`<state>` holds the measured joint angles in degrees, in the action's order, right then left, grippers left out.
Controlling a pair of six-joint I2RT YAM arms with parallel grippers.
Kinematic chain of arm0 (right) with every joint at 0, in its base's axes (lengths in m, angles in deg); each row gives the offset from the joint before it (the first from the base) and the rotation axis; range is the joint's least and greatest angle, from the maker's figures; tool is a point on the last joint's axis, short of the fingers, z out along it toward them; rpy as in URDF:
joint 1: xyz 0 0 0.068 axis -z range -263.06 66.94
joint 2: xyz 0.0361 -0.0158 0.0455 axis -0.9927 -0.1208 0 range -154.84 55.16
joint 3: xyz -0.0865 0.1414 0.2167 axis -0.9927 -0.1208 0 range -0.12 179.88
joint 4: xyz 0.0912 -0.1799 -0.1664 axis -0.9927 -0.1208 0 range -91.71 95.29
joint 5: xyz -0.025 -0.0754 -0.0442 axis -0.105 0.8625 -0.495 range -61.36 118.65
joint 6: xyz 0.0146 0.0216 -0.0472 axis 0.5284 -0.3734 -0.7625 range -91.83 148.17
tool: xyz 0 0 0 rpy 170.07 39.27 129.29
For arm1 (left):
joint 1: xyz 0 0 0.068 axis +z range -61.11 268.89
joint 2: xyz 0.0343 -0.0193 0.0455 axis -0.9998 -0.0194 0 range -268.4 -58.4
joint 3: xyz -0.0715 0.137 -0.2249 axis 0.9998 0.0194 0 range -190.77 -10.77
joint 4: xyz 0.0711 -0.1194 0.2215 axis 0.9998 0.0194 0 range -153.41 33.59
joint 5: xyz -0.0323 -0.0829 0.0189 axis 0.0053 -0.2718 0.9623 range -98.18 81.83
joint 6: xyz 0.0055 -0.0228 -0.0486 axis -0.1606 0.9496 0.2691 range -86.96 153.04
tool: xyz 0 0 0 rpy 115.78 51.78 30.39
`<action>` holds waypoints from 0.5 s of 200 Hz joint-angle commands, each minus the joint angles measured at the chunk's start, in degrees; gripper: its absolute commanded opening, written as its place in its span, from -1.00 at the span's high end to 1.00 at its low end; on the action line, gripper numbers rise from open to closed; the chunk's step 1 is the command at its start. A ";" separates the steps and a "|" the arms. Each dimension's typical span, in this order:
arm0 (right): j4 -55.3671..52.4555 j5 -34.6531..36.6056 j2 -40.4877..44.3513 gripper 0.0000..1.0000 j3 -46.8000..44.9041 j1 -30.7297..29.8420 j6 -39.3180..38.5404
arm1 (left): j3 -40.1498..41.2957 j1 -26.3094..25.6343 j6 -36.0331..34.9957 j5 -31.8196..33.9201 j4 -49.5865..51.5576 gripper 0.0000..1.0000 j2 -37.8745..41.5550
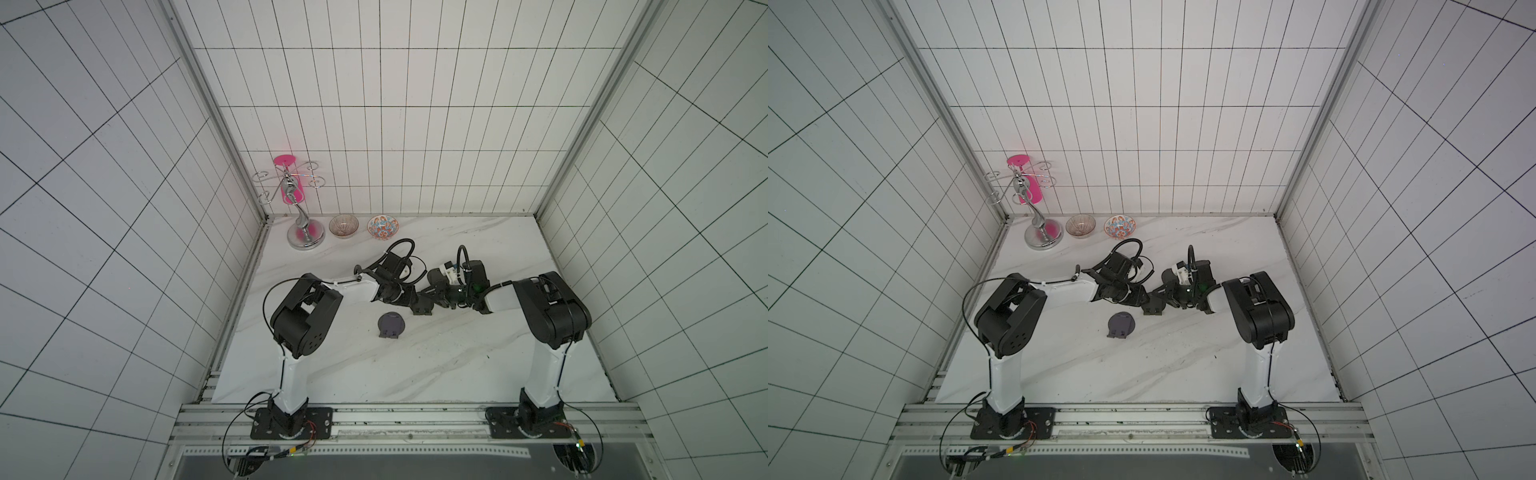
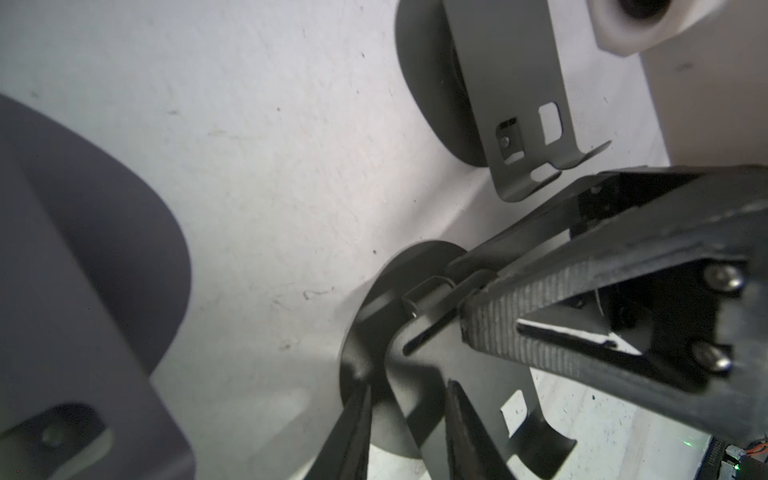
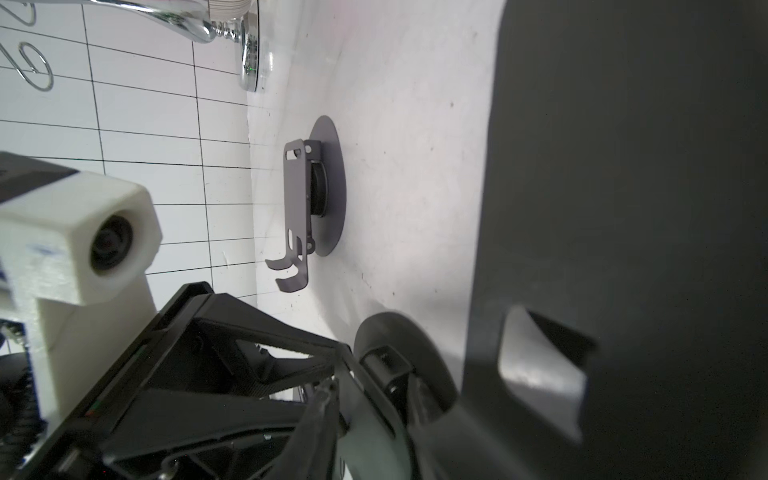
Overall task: Open the phone stand
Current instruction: Pick up the phone stand at the center of the board.
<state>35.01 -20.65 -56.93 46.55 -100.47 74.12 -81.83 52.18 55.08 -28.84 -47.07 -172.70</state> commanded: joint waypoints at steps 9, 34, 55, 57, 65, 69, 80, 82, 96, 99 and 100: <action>1.05 -1.00 -1.45 0.53 0.45 -0.63 1.02 | -1.41 0.10 -0.49 0.11 -1.13 0.34 -1.40; 1.22 -1.28 -1.60 0.79 0.09 -0.76 1.07 | -1.37 0.29 -0.53 0.25 -1.07 0.34 -1.80; 1.38 -1.55 -1.99 1.00 0.38 -0.78 1.53 | -1.11 0.92 -0.26 0.19 -1.22 0.36 -1.50; 1.46 -1.60 -1.99 1.00 0.42 -0.78 1.51 | -1.05 1.11 -0.21 0.21 -1.29 0.36 -1.46; 1.66 -1.75 -2.19 1.00 0.60 -0.76 1.81 | -0.74 1.53 0.13 -0.22 -1.56 0.36 -1.06; 1.66 -2.00 -2.28 1.00 0.72 -0.78 1.97 | -0.66 1.88 0.17 -0.45 -1.70 0.36 -0.98; 2.28 -3.00 -2.71 1.00 1.09 -0.71 2.20 | -0.27 2.69 0.58 -1.19 -2.02 0.36 -0.37; 2.45 -3.24 -2.81 1.00 1.19 -0.72 2.38 | -0.24 2.80 0.67 -1.37 -1.97 0.36 -0.24; 4.33 -4.36 -3.22 1.00 1.08 -0.70 3.89 | -0.05 3.96 0.81 -2.69 -1.09 0.40 1.07; 4.72 -4.24 -3.22 1.00 0.99 -0.70 4.39 | -0.11 4.19 0.87 -2.90 -0.68 0.40 1.55; 4.82 -4.24 -3.22 1.00 0.93 -0.70 4.48 | -0.12 4.32 0.89 -2.98 -0.60 0.39 1.72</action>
<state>38.61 -24.11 -57.96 46.66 -100.58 76.05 -82.40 54.69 55.27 -29.80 -48.12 -172.88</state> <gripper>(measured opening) 0.050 0.314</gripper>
